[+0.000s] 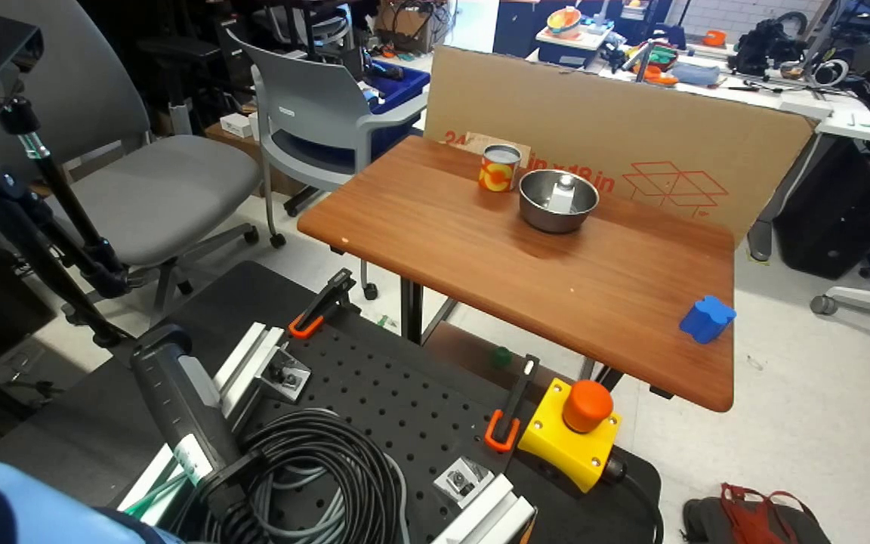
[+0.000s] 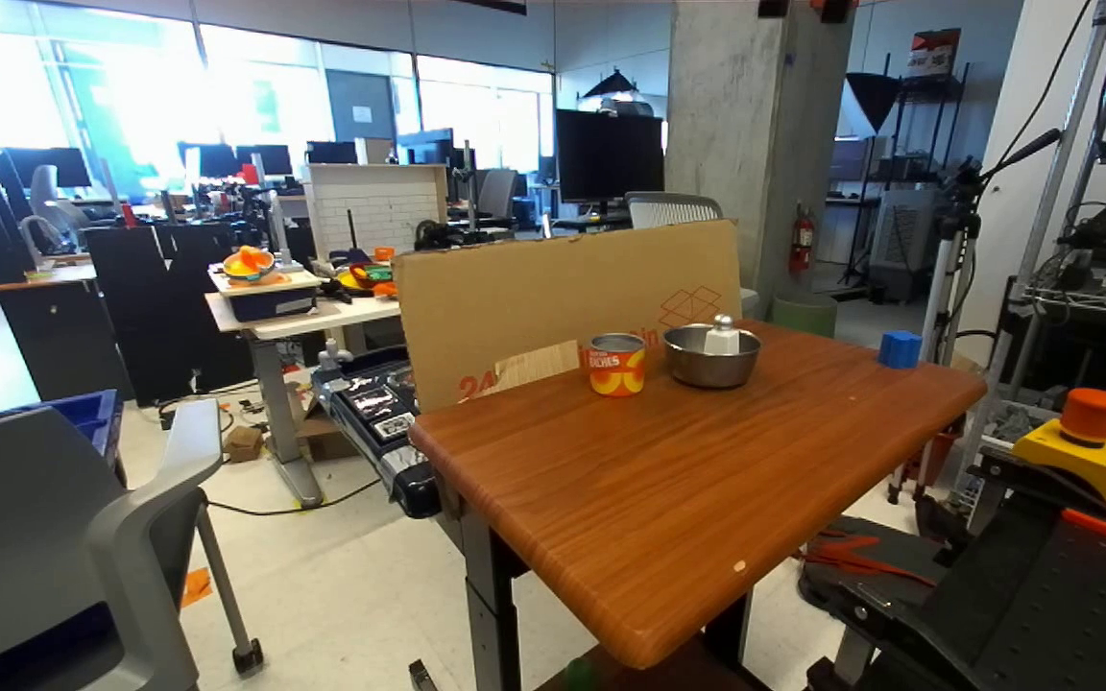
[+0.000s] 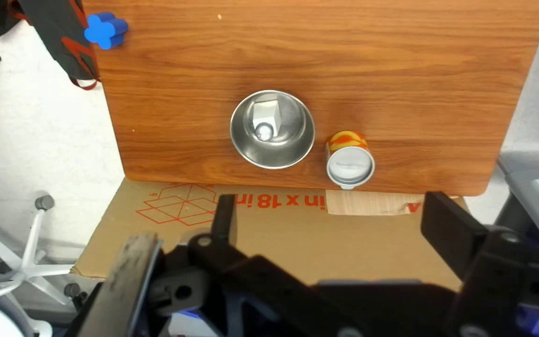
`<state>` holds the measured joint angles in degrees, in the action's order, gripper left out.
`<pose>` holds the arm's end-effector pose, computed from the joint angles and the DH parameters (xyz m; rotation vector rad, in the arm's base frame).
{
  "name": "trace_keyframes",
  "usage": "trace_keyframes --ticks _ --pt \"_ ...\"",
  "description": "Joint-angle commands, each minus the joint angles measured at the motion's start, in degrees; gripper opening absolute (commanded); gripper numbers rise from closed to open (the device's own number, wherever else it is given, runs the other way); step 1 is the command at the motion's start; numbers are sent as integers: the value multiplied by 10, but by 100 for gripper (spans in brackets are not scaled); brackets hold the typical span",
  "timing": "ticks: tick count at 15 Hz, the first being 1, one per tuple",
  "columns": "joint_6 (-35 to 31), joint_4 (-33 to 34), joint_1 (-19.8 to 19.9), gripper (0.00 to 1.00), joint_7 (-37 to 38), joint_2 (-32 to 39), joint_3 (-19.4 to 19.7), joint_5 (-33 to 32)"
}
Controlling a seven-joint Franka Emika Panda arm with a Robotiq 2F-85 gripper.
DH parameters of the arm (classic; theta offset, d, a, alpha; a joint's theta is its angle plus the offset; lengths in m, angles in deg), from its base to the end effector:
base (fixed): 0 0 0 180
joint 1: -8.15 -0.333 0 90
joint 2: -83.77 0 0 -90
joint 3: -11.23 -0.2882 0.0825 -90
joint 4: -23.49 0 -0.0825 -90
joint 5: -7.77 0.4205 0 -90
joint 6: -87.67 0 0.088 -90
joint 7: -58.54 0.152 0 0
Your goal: Move the can slightly to the left
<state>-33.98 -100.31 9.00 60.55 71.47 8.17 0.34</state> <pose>0.5544 0.0109 0.4213 3.0070 0.0927 0.2730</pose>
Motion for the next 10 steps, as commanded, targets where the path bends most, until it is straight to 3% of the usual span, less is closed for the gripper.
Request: trace_keyframes --ticks 1,10 --pt "-9 80 7 100 33 109 3 -52" --pt "37 268 -28 100 102 337 38 -142"
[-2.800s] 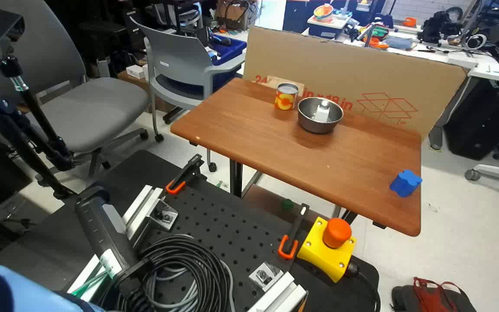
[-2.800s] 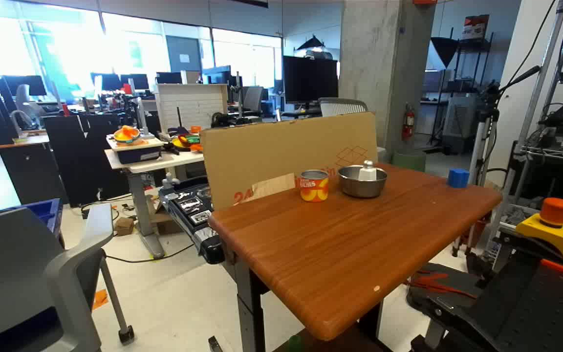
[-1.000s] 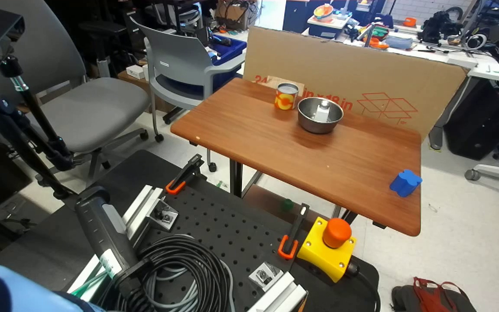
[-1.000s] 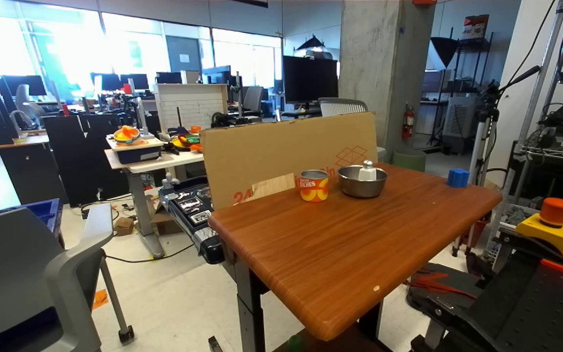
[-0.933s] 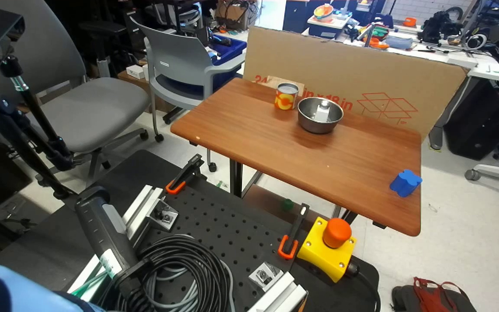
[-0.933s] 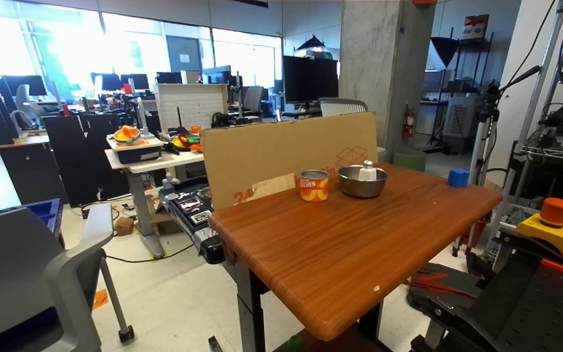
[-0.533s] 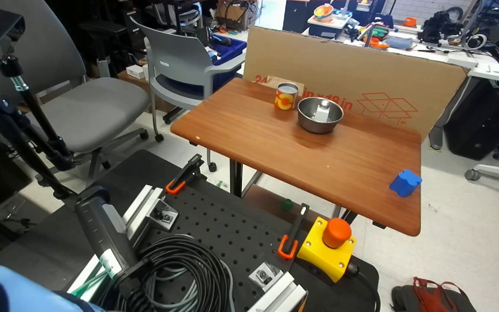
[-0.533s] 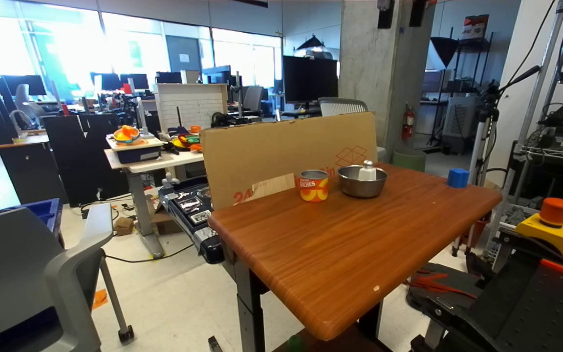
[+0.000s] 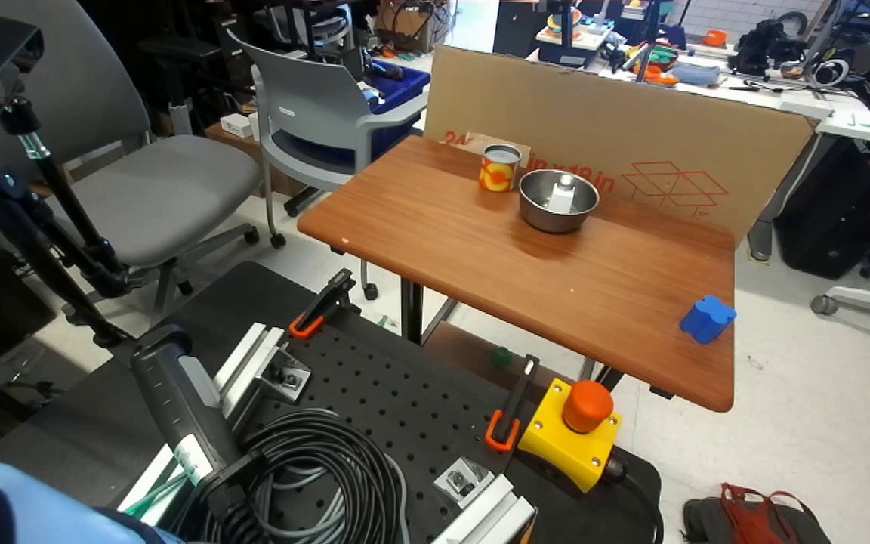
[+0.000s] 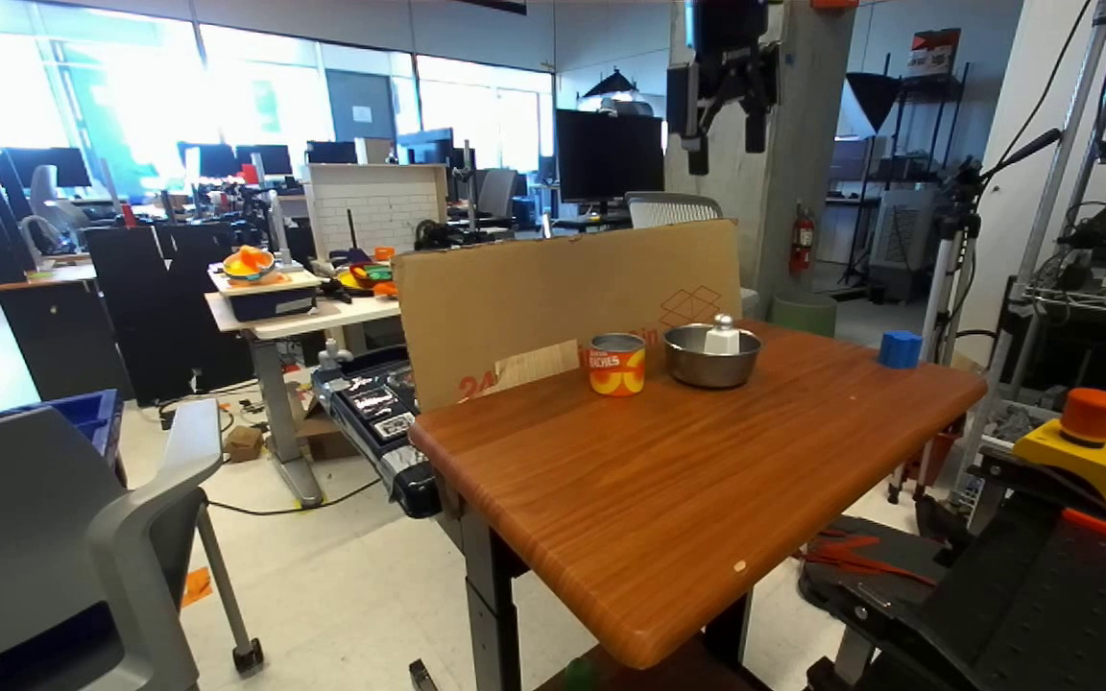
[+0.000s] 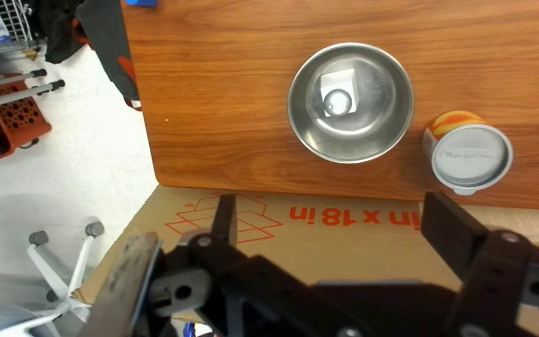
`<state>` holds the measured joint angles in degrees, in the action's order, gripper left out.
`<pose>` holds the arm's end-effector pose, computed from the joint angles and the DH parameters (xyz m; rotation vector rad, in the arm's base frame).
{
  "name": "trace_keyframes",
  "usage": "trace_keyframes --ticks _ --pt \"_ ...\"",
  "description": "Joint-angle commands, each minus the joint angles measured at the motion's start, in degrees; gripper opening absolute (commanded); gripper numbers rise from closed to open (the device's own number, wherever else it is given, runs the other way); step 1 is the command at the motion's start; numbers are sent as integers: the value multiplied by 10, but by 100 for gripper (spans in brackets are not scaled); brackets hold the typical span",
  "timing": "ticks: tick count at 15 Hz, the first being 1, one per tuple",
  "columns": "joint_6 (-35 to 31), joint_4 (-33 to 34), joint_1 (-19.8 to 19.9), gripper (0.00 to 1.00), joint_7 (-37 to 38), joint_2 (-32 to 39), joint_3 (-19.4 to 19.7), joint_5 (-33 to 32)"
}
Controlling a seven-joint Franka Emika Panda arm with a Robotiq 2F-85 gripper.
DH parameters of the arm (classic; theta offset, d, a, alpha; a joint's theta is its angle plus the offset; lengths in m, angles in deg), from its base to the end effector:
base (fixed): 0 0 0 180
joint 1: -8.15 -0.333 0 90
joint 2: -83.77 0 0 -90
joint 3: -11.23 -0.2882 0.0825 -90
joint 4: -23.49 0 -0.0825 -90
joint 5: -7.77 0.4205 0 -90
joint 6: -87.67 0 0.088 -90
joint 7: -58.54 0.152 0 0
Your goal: Move the can slightly to the left
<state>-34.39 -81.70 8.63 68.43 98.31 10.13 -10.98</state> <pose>0.6548 -0.0196 0.3098 2.8692 0.0095 0.0949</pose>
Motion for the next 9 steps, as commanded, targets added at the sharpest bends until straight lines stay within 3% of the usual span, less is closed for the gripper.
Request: trace_keyframes --ticks 1,9 --pt "50 100 -32 100 29 90 24 -38" --pt "130 222 -75 100 25 224 52 -65"
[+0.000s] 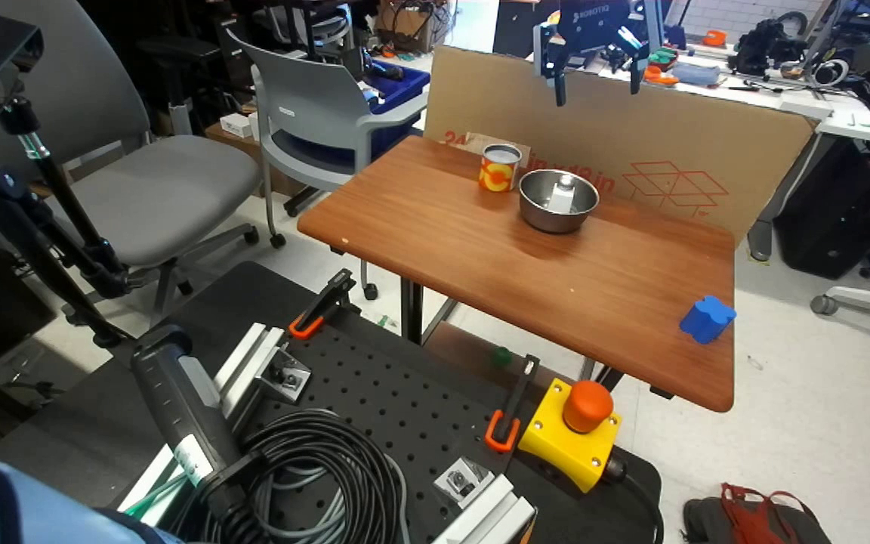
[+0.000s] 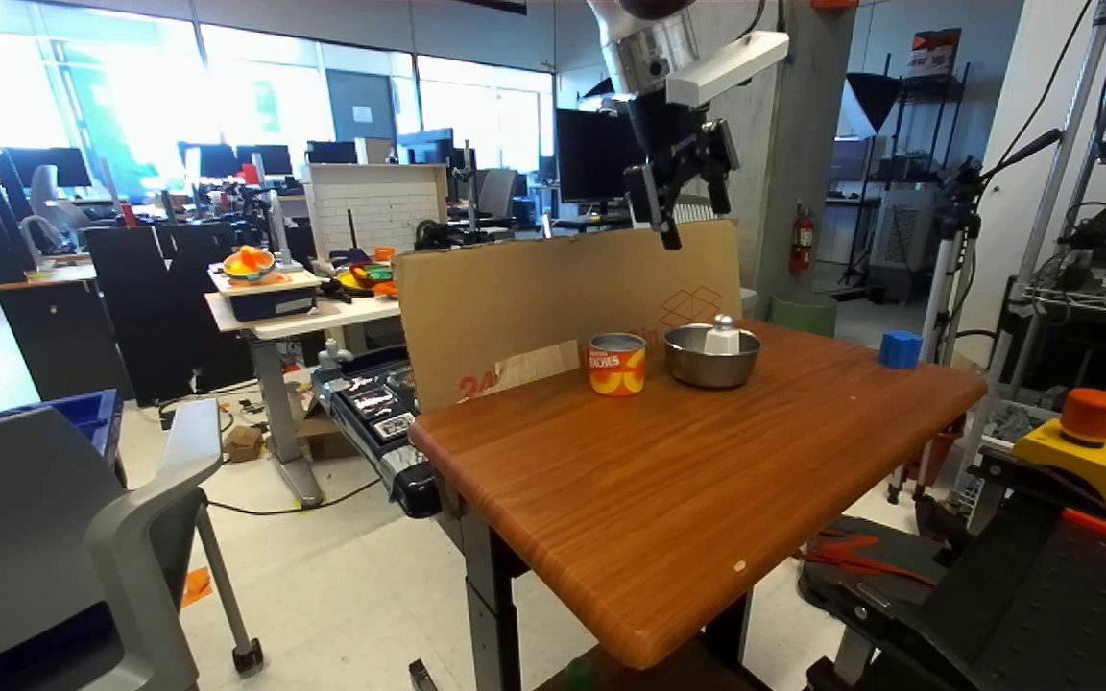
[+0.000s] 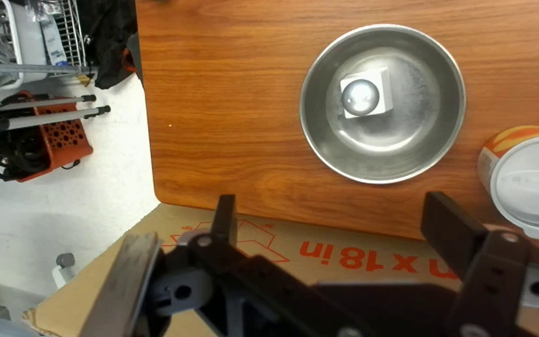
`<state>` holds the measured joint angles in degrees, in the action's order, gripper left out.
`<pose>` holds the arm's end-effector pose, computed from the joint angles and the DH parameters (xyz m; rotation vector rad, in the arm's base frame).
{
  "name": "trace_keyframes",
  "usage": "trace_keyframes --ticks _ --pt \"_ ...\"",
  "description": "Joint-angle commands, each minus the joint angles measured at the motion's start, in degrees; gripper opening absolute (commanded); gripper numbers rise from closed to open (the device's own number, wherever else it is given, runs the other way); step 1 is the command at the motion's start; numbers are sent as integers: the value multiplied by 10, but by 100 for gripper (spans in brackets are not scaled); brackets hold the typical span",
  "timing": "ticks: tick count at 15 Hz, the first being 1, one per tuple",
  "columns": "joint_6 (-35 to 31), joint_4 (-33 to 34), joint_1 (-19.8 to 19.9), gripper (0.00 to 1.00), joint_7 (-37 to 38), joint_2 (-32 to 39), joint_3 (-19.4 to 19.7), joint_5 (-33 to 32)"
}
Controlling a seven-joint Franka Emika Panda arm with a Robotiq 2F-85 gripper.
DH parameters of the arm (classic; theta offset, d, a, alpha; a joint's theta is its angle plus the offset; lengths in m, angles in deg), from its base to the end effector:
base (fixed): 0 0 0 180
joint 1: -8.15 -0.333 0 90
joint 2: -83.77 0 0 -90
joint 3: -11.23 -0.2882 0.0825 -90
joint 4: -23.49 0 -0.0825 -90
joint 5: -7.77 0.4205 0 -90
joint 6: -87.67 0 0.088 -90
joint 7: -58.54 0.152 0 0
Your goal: Move the can slightly to the left
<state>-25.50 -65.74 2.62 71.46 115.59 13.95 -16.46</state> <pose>0.6975 -0.0065 0.2349 2.7229 0.0338 -0.1101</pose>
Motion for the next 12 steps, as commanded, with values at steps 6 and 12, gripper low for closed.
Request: trace_keyframes --ticks 6,12 --pt "100 142 -24 100 -21 128 19 -4" --pt "150 206 -33 100 -43 186 18 -1"
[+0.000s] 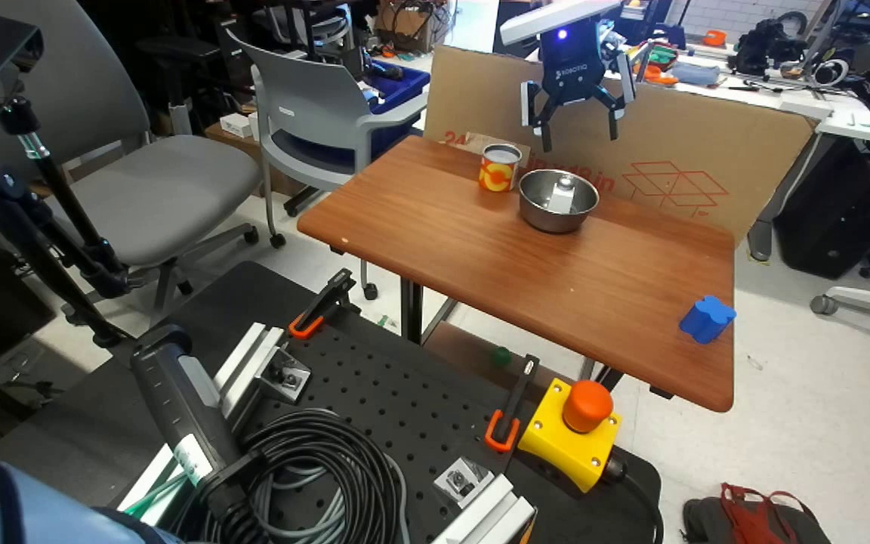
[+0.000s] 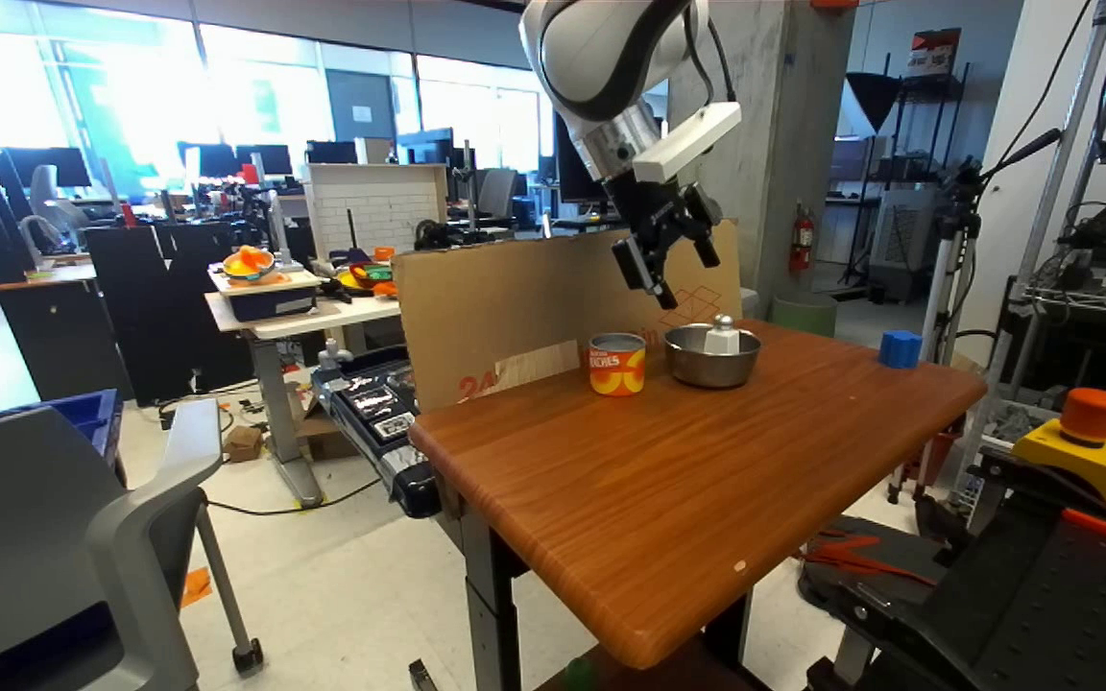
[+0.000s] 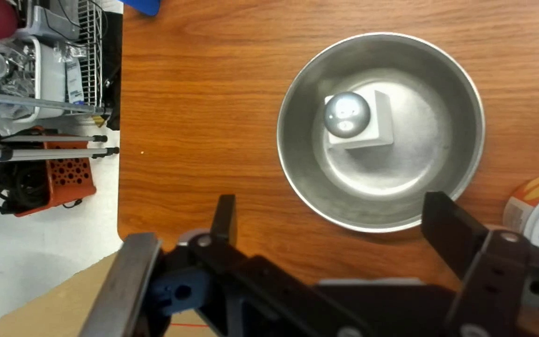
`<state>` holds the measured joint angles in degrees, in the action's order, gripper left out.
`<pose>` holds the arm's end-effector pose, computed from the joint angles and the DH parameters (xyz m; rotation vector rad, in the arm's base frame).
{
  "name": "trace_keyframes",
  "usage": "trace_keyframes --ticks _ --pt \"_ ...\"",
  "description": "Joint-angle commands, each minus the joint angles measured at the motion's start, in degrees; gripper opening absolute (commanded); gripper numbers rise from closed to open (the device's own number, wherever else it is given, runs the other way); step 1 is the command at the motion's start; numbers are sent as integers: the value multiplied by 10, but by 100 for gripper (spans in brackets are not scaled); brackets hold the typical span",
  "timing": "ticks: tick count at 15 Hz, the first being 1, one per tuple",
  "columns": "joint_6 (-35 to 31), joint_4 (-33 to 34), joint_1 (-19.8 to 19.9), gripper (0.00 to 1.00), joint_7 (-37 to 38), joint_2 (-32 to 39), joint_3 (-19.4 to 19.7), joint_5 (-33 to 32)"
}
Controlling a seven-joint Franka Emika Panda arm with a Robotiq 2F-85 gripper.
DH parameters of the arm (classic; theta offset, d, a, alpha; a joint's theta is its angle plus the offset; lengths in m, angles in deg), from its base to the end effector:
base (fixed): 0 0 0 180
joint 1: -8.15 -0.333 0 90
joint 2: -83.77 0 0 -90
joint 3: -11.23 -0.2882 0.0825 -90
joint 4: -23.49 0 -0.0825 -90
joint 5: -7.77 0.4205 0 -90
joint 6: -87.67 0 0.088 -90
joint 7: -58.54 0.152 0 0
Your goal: Move the can slightly to the left
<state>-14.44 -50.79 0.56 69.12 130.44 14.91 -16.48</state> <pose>0.7122 0.0016 0.1662 2.6363 0.0739 -0.3565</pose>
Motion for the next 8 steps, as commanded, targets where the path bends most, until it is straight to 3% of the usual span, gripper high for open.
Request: trace_keyframes --ticks 1,8 --pt "45 67 -15 100 -20 46 9 -2" --pt "69 142 -27 100 -25 103 19 -4"
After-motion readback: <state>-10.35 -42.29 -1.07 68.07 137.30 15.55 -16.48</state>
